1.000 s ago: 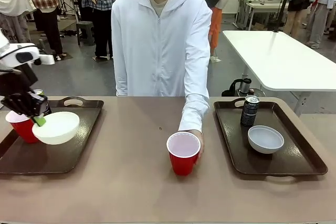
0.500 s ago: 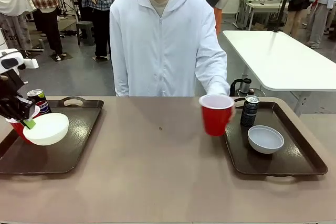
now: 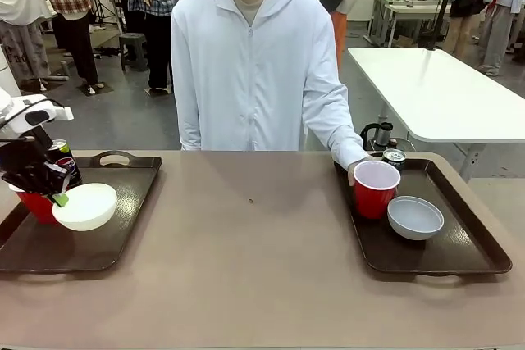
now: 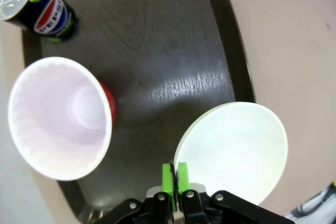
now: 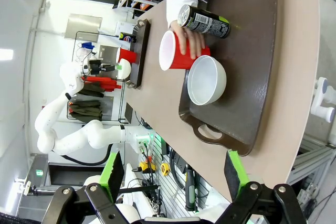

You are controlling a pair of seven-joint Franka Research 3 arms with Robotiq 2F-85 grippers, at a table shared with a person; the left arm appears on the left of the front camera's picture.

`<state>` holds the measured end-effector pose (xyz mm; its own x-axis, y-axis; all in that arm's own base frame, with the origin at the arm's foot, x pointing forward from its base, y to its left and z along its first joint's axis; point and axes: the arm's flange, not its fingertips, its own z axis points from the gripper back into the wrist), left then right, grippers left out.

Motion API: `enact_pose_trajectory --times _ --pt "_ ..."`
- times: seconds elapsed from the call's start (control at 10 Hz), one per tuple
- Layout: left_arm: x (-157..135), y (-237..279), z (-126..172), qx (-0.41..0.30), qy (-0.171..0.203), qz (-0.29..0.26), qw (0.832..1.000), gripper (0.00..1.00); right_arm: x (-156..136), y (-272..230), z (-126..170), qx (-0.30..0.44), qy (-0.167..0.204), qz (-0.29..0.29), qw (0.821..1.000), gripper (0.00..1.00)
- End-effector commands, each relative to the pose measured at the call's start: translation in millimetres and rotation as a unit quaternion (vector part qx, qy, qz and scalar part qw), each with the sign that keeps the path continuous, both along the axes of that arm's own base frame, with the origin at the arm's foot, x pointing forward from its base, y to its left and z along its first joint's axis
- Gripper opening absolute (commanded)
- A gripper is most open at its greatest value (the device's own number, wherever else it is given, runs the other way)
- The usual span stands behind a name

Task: Prepare tableware on both trays.
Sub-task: Pick up a Picnic Bowl from the table and place it on a Handle tray.

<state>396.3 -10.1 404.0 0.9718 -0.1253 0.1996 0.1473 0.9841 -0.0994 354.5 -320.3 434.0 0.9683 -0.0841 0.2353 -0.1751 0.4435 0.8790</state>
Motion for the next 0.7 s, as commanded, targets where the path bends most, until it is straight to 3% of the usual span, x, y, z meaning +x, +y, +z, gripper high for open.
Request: enact_pose_trajectory --times 0.0,0.6 --pt "-15 -8 -24 0.018 -0.006 0.004 1.000 0.00 0 1 3 0.000 0.008 -0.004 1.000 1.00" --pt "-12 -19 -57 0.065 0.017 -0.013 0.998 0.00 0 1 3 0.000 0.008 -0.004 1.000 1.00"
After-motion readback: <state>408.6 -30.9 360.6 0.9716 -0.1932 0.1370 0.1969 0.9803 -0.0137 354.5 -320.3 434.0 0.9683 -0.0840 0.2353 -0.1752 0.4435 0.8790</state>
